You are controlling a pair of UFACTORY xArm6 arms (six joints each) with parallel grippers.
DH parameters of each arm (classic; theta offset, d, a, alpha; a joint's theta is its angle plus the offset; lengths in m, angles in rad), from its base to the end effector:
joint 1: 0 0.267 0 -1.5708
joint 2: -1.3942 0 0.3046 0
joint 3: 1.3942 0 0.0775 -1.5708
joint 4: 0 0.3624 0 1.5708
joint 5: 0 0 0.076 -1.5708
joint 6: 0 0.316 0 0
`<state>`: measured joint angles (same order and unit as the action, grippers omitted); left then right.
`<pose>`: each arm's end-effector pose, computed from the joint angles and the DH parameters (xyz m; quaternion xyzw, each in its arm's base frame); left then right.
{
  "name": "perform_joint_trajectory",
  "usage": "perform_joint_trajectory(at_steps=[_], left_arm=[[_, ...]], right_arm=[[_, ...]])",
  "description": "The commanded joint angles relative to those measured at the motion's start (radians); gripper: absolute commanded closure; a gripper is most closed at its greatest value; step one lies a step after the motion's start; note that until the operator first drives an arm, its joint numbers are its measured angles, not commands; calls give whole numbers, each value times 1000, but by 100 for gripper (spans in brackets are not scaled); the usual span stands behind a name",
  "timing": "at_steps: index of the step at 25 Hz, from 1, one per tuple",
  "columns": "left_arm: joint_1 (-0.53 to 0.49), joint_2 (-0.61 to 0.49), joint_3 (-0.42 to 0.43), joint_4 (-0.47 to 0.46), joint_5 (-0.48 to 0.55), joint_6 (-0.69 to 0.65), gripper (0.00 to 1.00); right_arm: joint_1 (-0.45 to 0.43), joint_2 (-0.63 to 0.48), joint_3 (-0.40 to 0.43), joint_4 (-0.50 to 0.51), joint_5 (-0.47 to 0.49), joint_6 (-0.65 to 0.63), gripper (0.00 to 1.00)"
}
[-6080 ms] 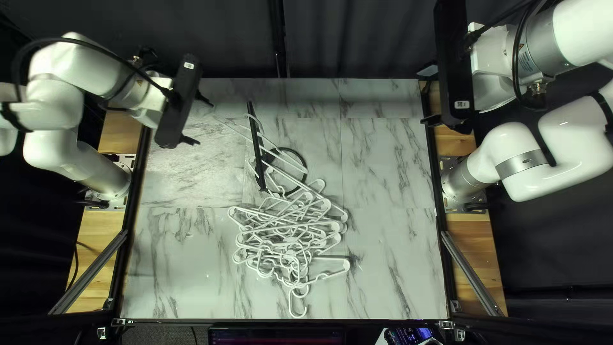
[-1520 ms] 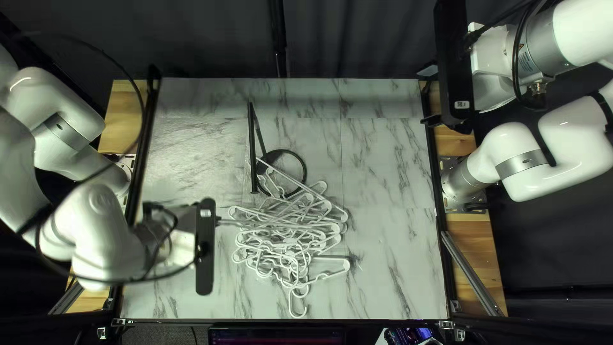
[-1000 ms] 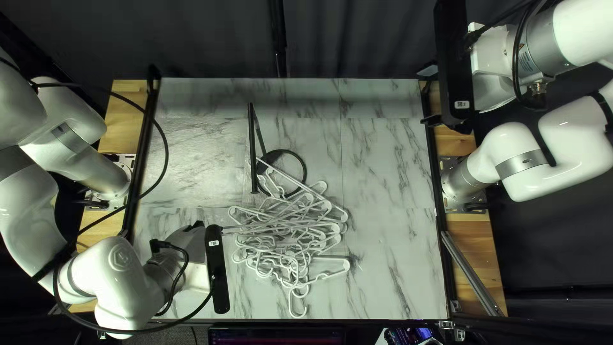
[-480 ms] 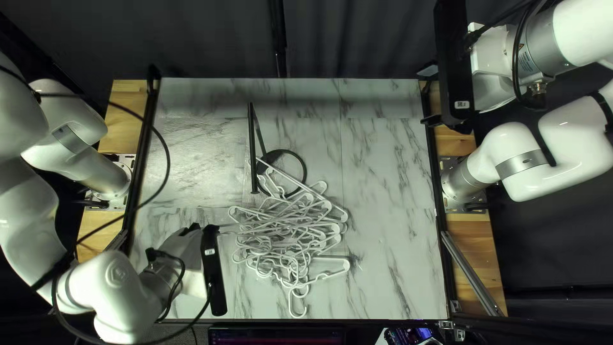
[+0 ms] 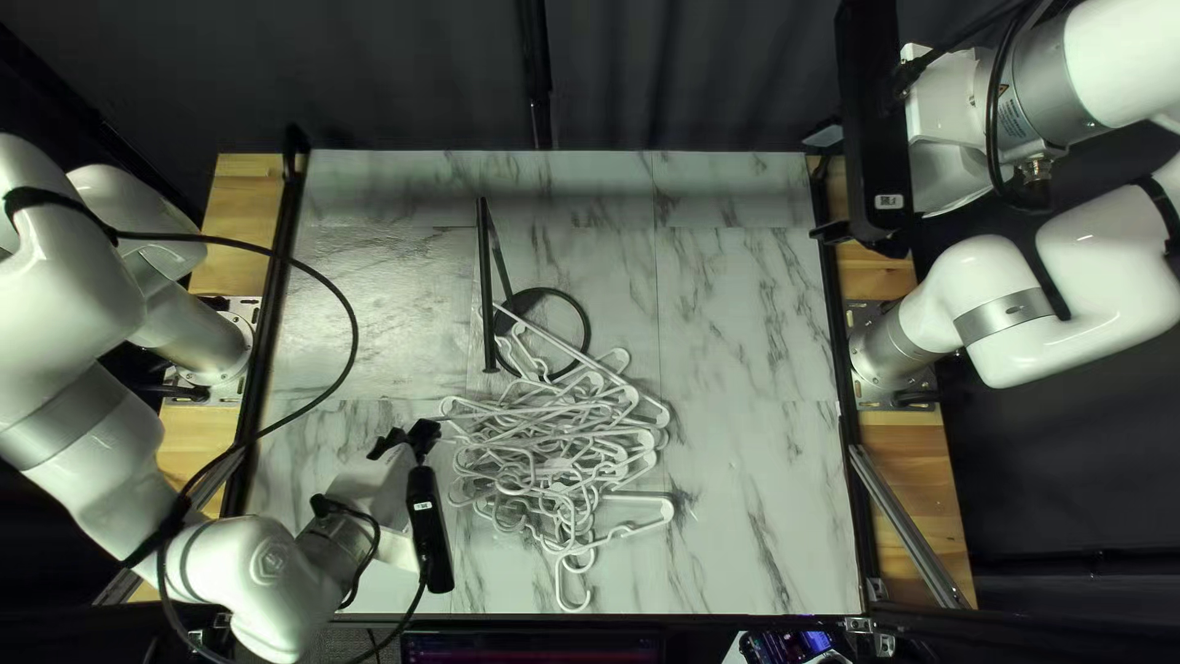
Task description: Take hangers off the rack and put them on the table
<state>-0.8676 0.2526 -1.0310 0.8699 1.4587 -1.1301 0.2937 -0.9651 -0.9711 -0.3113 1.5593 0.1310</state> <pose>0.4199 -0.1343 0.1231 -0.8717 0.0707 -0.1549 0.4596 0.2924 -0.0124 0.4319 0.9694 0.0517 0.2131 0.1102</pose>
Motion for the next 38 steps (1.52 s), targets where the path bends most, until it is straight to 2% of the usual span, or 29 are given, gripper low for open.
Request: perform_joint_trajectory(at_steps=[1,8,17,26,27,28,31,38], left_arm=[[9,38,-17,21,-15,9,100],[10,78,4,43,-26,-35,100],[10,120,-7,90,15,-51,100],[20,135,-8,104,6,-61,99],[19,131,-7,103,3,-60,16],[18,126,-5,100,1,-59,0],[20,103,5,91,-15,-54,0],[24,100,-39,39,-4,-57,0]], right_arm=[[0,0,0,0,0,0,0],[0,0,0,0,0,0,0],[0,0,0,0,0,0,0],[0,0,0,0,0,0,0],[0,0,0,0,0,0,0],[0,0,0,0,0,0,0],[0,0,0,0,0,0,0],[0,0,0,0,0,0,0]])
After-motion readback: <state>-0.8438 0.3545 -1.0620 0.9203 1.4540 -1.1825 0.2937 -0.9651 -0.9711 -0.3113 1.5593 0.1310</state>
